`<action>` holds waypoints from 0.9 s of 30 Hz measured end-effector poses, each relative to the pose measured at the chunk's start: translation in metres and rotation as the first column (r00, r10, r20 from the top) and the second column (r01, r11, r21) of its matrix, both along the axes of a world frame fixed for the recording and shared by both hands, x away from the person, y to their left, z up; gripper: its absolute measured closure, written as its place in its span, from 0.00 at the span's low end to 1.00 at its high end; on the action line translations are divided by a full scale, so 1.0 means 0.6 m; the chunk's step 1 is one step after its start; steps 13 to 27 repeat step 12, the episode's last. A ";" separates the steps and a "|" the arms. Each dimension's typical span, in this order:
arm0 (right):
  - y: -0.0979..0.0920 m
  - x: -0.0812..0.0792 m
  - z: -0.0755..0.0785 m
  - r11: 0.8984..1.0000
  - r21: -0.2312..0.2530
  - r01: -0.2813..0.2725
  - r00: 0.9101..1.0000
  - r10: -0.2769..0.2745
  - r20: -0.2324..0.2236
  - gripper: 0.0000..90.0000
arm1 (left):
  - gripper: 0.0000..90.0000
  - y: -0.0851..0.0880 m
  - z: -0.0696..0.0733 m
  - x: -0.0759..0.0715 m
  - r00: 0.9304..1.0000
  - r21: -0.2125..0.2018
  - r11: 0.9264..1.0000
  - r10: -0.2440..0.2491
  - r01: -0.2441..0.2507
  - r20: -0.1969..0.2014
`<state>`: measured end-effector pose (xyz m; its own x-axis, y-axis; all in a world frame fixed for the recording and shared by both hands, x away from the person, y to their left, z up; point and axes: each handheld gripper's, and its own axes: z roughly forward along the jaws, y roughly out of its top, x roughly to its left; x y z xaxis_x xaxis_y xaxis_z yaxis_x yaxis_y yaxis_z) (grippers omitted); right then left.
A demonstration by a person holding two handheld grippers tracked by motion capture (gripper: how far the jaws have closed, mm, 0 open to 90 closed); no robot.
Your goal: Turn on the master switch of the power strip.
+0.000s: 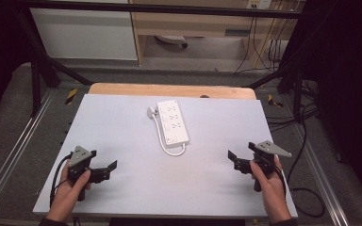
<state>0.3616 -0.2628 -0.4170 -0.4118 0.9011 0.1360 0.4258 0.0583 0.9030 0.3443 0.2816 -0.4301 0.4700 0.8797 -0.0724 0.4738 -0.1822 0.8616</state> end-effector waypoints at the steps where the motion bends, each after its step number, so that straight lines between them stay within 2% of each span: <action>1: -0.002 -0.002 -0.002 1.000 -0.003 0.001 1.000 -0.001 0.001 0.06 | 0.07 0.000 0.000 0.000 1.000 -0.002 1.000 0.001 -0.001 0.000; 6: -0.013 -0.011 -0.017 1.000 -0.018 0.014 1.000 -0.015 -0.014 0.06 | 0.07 0.001 0.001 0.000 1.000 -0.005 1.000 0.002 -0.002 0.002; 10: -0.021 -0.011 -0.033 0.999 -0.043 0.027 0.998 -0.029 -0.049 0.07 | 0.07 0.000 0.001 0.000 1.000 -0.005 1.000 0.001 -0.001 0.004; 12: -0.021 -0.003 -0.044 0.998 -0.056 0.032 0.996 -0.036 -0.082 0.07 | 0.07 -0.001 0.001 0.000 1.000 -0.004 1.000 0.000 0.000 0.003; 27: -0.021 -0.003 -0.044 0.998 -0.056 0.032 0.996 -0.036 -0.082 0.07 | 0.07 -0.001 0.001 0.000 1.000 -0.004 1.000 0.000 0.000 0.003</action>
